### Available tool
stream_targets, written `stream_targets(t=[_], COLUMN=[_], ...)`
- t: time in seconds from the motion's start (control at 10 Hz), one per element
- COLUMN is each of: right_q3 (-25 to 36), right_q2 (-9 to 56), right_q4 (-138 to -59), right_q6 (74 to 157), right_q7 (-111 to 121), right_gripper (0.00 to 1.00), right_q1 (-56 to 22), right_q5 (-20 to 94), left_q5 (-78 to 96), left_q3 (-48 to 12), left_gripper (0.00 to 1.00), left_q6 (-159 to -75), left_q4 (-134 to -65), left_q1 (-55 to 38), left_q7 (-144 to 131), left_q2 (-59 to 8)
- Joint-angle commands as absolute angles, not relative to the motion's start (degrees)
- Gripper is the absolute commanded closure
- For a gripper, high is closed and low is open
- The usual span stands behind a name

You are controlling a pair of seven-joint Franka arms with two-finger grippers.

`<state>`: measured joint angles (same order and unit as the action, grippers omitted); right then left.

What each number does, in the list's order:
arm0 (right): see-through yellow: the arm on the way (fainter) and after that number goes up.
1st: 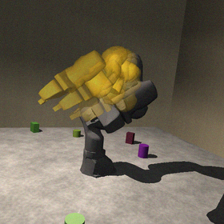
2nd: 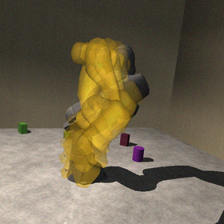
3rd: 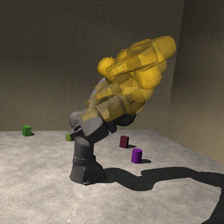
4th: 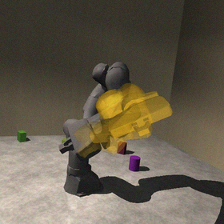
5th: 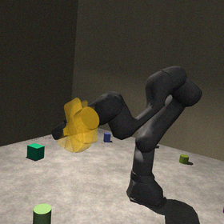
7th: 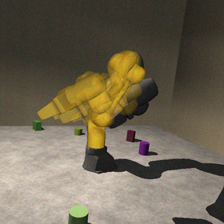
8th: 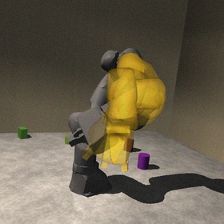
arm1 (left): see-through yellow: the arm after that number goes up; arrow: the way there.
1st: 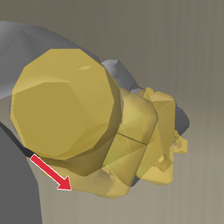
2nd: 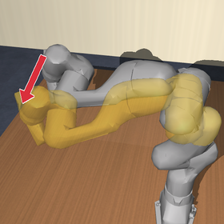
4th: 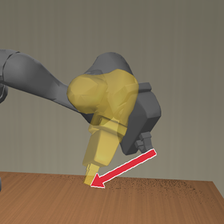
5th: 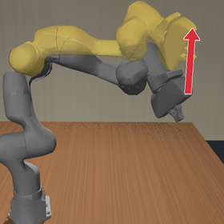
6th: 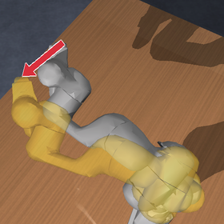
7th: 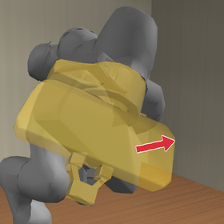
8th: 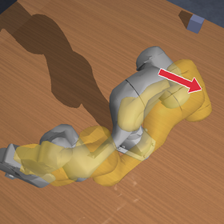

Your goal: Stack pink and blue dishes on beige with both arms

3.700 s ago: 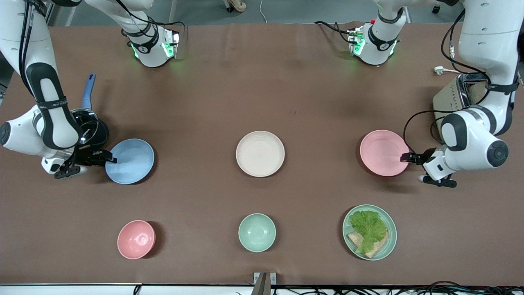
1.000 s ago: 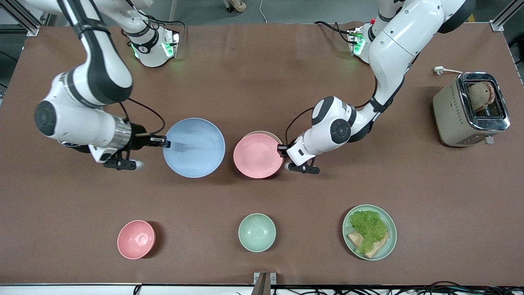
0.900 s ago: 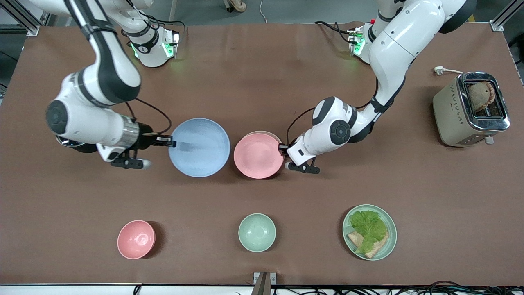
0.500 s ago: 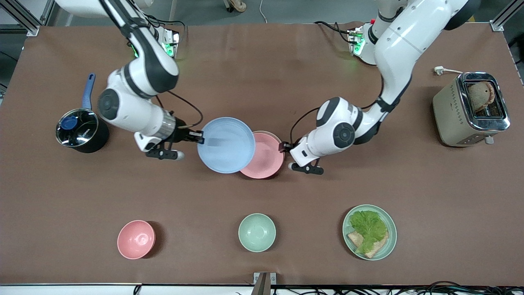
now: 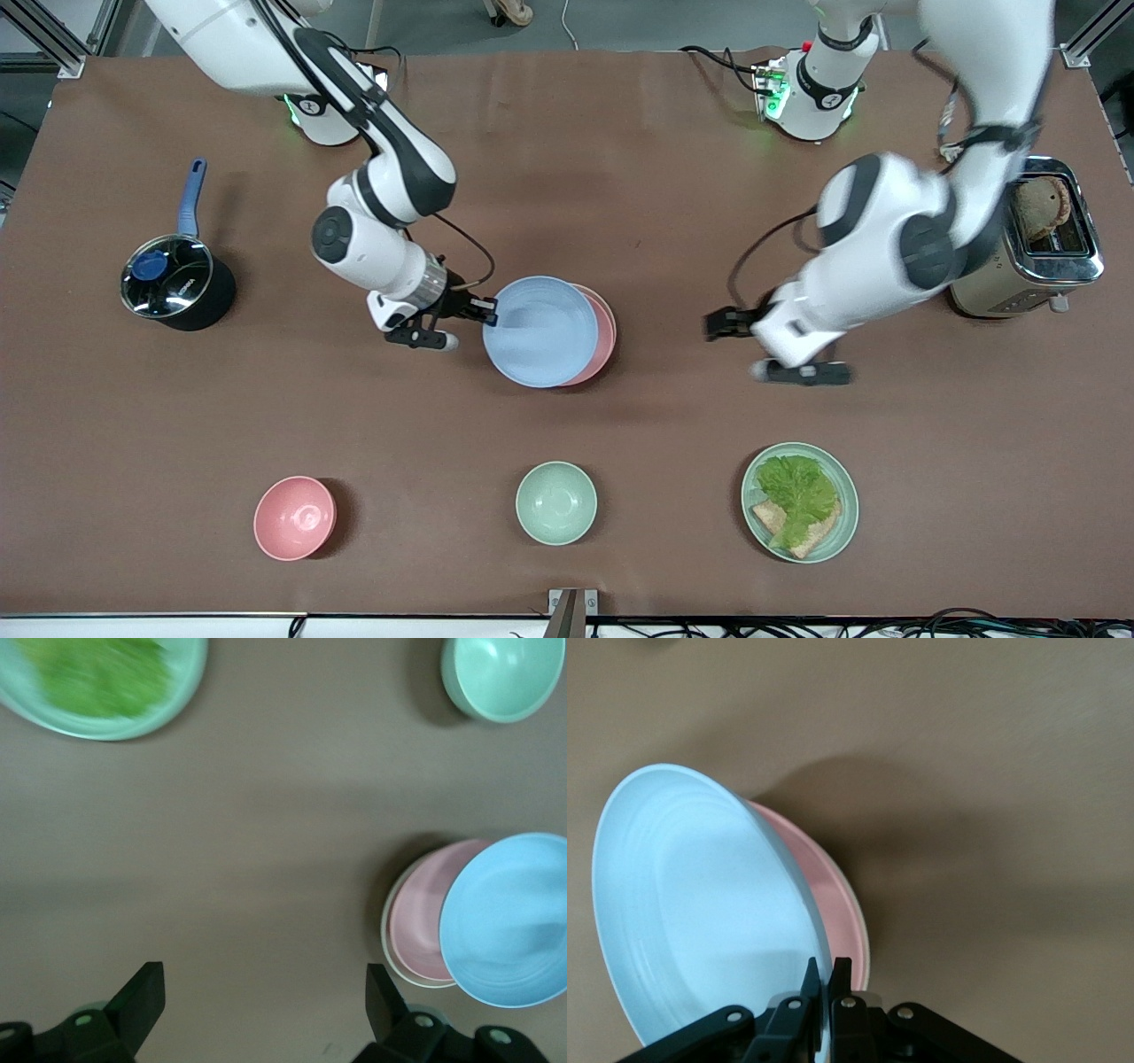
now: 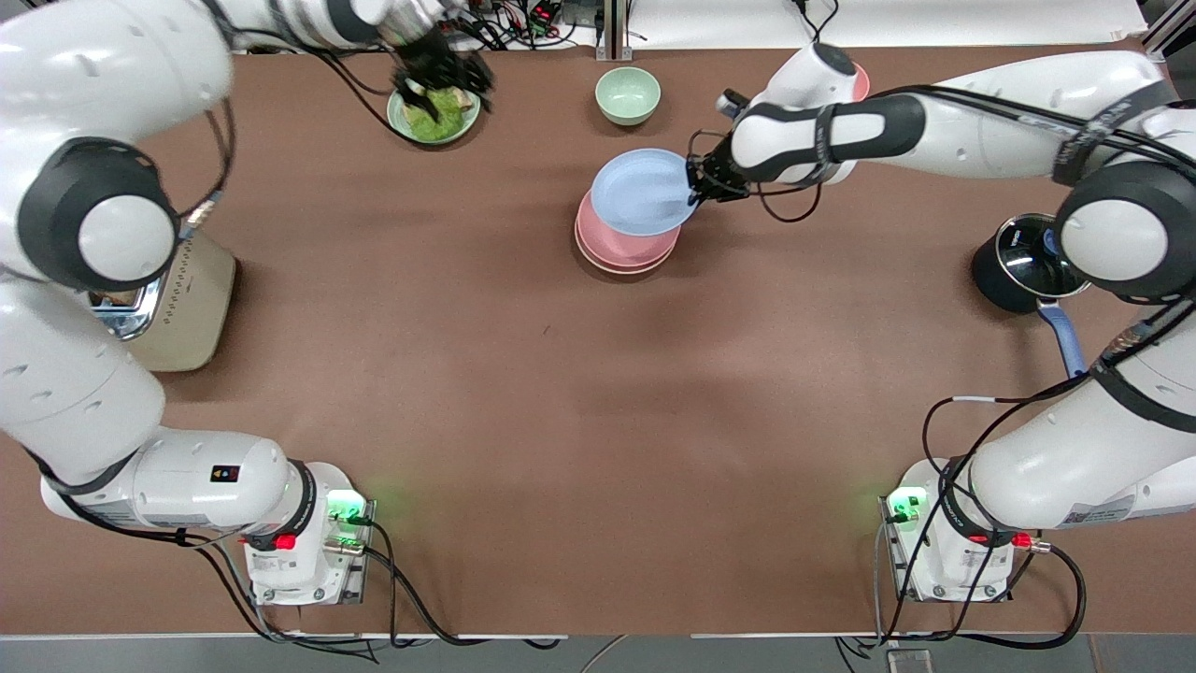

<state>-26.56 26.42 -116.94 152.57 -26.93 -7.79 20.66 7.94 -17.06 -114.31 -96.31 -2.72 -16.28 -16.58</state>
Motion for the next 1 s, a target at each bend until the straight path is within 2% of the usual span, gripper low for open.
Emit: stream_targets(t=[0.0, 0.5, 0.6, 0.7, 0.8, 0.9], right_q3=[-26.89, -26.63, -26.63, -26.63, -26.54, -26.19], right_q2=[26.72, 27.33, 27.33, 27.33, 26.55, 23.67], right_q4=[-116.98, -118.74, -118.74, -118.83, -118.92, -118.83], right_q6=[154.07, 154.69, 154.60, 154.43, 154.16, 153.55], right_q7=[-29.35, -29.18, -29.18, -29.18, -29.09, -29.09], right_gripper=[0.96, 0.94, 0.81, 0.21, 0.00, 0.00], right_q1=[-9.22, -9.58, -9.49, -9.32, -9.32, -8.88], right_q5=[20.30, 19.60, 19.60, 19.60, 19.60, 19.60], left_q5=[3.02, -0.26, -0.09, 0.17, 0.44, 0.35], left_q3=[-12.50, -6.17, -5.72, -4.49, -2.66, -2.46], left_gripper=[0.00, 0.00, 0.00, 0.00, 0.00, 0.00], left_q6=[-110.85, -102.58, -101.52, -100.21, -98.02, -93.65], left_q4=[-98.70, -99.05, -98.97, -97.49, -93.99, -89.52], left_q1=[-3.34, -3.16, -3.08, -2.90, -3.42, -3.43], left_q7=[-12.51, -5.64, -2.93, -2.47, -2.64, -2.72], left_q2=[-10.40, 1.91, 3.06, 3.16, 2.55, 0.63])
